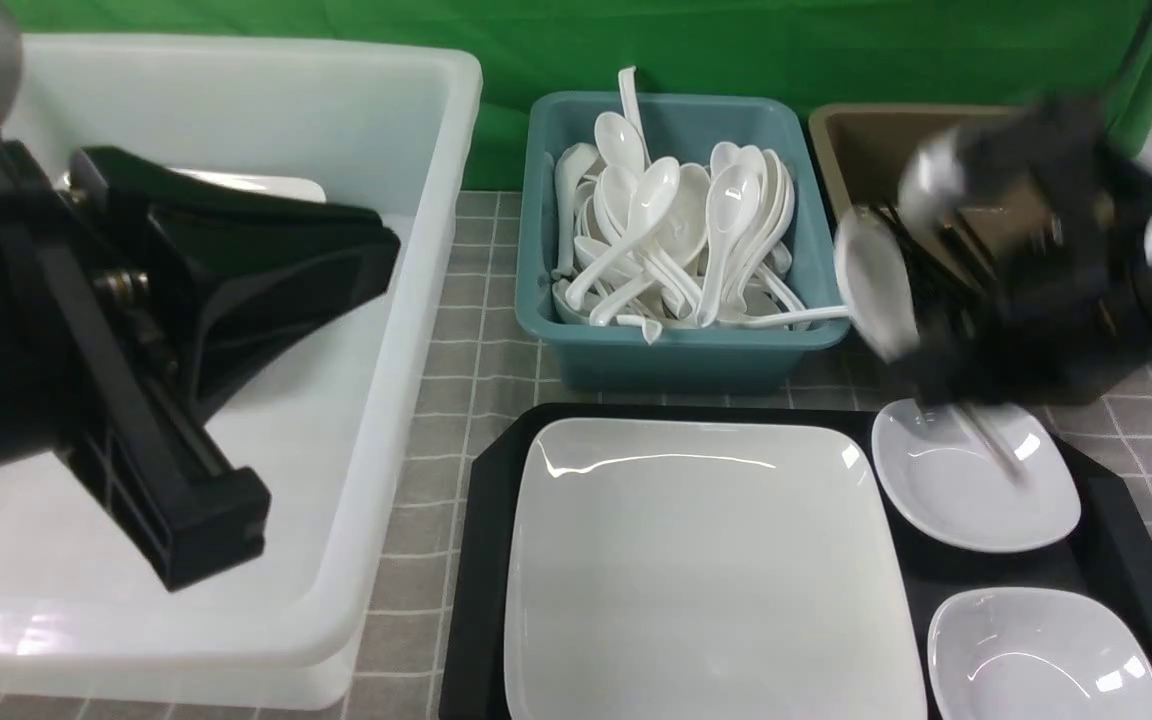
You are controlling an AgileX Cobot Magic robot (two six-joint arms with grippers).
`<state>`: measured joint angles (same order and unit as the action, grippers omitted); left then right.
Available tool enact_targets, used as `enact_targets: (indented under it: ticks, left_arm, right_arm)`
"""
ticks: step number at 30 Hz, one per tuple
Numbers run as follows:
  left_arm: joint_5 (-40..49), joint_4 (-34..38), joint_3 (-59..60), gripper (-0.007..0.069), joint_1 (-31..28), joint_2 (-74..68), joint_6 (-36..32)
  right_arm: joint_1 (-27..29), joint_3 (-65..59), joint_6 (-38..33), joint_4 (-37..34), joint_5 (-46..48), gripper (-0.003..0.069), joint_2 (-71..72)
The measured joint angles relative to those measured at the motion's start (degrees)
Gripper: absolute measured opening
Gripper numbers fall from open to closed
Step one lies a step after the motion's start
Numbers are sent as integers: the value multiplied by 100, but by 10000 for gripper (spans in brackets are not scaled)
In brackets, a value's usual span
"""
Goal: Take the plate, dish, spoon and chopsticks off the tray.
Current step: Use the right arm to put the soup spoon into the small storage box in the middle, then use the right arm to grab a small plate from the dinner plate
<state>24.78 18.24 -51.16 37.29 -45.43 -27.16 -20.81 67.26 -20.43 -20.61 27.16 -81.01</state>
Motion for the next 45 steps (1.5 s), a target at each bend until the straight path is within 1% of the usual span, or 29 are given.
enact_targets:
  ticks: [1,2,4,5,6,8,10,14,15,16,18,19,20,22,23,24,27,29,32,33,34,36,37,40,42,45]
  left_arm:
    - [-9,0,0,4,0,0,0]
    - [-42,0,0,4,0,0,0]
    - [-47,0,0,4,0,0,0]
    - [-47,0,0,4,0,0,0]
    - [-47,0,0,4,0,0,0]
    - [-47,0,0,4,0,0,0]
    - [-83,0,0,4,0,0,0]
    - [-175,0,0,4,0,0,5]
    - [-175,0,0,4,0,0,5]
    - [-181,0,0,4,0,0,5]
    - [-185,0,0,4,0,0,5]
    - [-195,-12,0,4,0,0,5]
    - [-202,-13,0,4,0,0,5]
    - [-209,-17,0,4,0,0,5]
    - [-211,-17,0,4,0,0,5]
    - [-211,-19,0,4,0,0,5]
    - [-139,-46,0,4,0,0,5]
    - [-8,-66,0,4,0,0,5]
    - [97,-66,0,4,0,0,5]
    - [158,-78,0,4,0,0,5]
    - [159,-84,0,4,0,0,5]
    - [215,-84,0,4,0,0,-1]
    - [220,-84,0,4,0,0,-1]
    - [220,-84,0,4,0,0,-1]
    - [220,-86,0,4,0,0,-1]
    - [220,-90,0,4,0,0,-1]
  right_arm:
    - [0,85,7,-102,-83,221,-43]
    - [0,399,57,-382,-595,221,-392]
    - [0,796,99,-550,-1087,221,-951]
    - [0,955,99,-573,-1181,221,-1090]
    - [0,1334,146,-637,-1448,221,-1576]
    - [18,1883,251,-660,-1683,222,-2258]
    - [43,2292,334,-673,-1736,254,-2732]
    - [126,3001,447,-688,-1433,461,-3426]
    - [139,3056,447,-668,-1332,493,-3447]
    - [153,3095,454,-618,-1210,503,-3447]
    - [171,3151,454,-411,-871,500,-3335]
    - [177,3174,487,-24,-331,464,-3144]
    - [183,3179,488,20,-259,452,-3088]
    - [182,3182,583,397,324,408,-2848]
    - [172,3182,708,711,1085,365,-2548]
    - [157,3156,797,928,1547,344,-2350]
    - [-6,2716,1053,1543,2547,315,-1692]
    - [-293,2078,1218,1941,2956,311,-1190]
    - [-593,1353,1351,2244,3153,309,-752]
    - [-806,804,1434,2451,3236,310,-458]
    - [-863,651,1453,2506,3235,310,-377]
    - [-1138,-215,1546,2799,3277,310,101]
    - [-1185,-410,1559,2850,3269,311,167]
    - [-1292,-1245,1620,2971,3179,356,524]
    - [-1305,-1679,1641,2988,3069,422,628]
    - [-1305,-2197,1765,2981,2636,524,656]
